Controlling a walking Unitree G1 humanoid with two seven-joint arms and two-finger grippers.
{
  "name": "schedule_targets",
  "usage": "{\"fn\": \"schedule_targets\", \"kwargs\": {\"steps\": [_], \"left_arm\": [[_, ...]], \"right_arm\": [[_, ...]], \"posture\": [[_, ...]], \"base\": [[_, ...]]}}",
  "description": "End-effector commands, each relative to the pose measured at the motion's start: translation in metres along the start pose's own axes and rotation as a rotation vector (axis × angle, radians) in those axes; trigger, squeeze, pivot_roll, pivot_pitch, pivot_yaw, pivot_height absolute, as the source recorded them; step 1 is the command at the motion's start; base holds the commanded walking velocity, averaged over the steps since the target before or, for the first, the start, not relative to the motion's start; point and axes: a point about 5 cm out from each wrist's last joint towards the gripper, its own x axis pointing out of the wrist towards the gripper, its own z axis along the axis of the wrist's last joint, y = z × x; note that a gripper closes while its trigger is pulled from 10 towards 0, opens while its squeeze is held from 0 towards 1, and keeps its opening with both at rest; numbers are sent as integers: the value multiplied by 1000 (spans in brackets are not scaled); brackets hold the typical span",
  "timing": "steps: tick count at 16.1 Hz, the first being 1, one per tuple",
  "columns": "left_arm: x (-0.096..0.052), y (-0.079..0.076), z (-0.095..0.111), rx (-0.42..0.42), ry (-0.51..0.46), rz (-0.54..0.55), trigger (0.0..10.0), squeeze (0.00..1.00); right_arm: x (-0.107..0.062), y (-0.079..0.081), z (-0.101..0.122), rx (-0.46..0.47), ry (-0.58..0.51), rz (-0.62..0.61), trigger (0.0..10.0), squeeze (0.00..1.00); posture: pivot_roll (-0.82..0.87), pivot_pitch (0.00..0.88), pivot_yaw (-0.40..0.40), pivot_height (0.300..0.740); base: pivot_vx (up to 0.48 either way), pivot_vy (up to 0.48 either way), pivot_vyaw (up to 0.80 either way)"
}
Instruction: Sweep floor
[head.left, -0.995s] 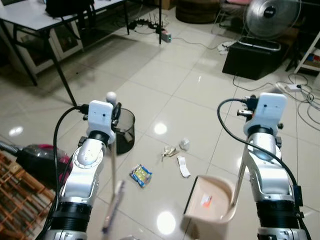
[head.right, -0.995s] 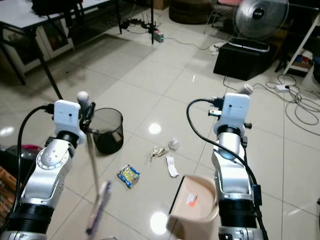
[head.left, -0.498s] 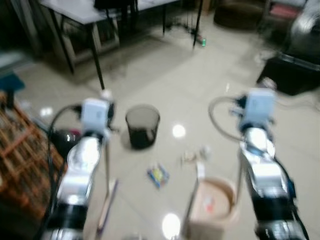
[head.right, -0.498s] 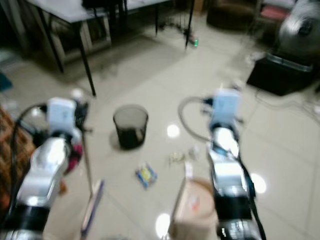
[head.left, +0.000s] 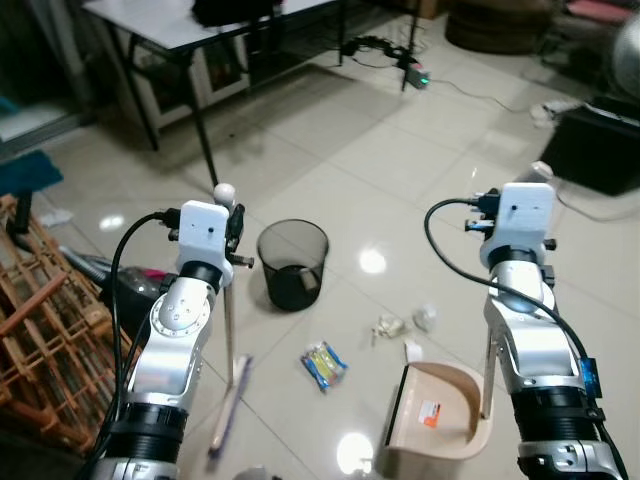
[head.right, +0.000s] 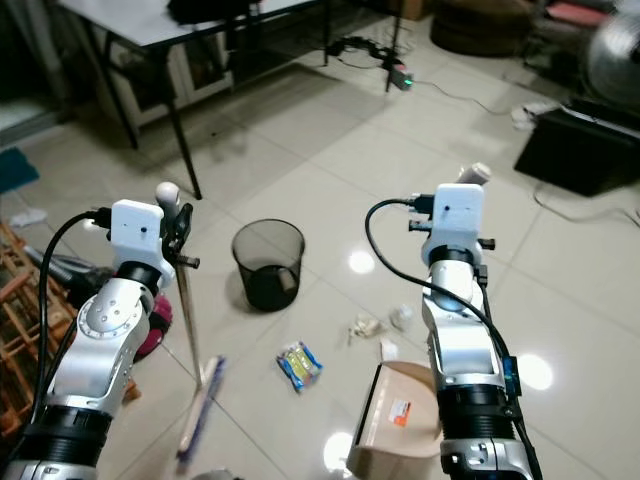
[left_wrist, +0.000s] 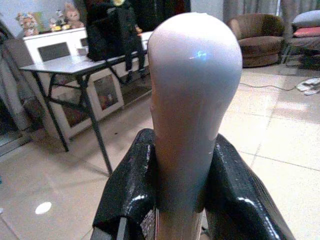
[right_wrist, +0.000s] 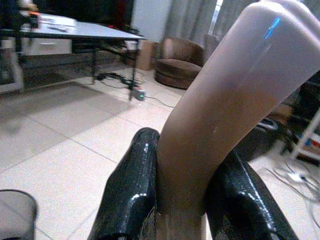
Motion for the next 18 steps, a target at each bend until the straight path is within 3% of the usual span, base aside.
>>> {"fn": "schedule_targets", "kwargs": {"steps": [1,4,6,10,14,18], "left_arm": [[1,6,5,25,-15,12,10000,0],[-2,9,2,-10,2,39,10000,0],[-5,9,1,-4,4,37,10000,0],[-6,10,-1,-10,18,32,10000,0],[-8,-10,-6,-32,11,-82,10000,0],[-11,-20,-8,-33,-19,-77,10000,0]], "right_arm": [[1,5,10,-2,-44,25,10000,0],[-1,7,6,-27,-32,34,10000,0],[-4,7,3,-2,-20,43,10000,0],[-8,7,-1,-44,-13,40,10000,0],[-15,-3,-11,-120,-4,-3,10000,0],[-21,-10,-12,-142,-31,-4,10000,0]], "posture": [[-44,36,10,740],[-49,63,10,740],[-46,78,5,740],[-39,109,1,740],[-54,149,5,740],[-57,201,0,740]], "base": [[390,0,0],[387,0,800],[390,0,0],[386,0,0],[92,0,0],[0,0,0]]}}
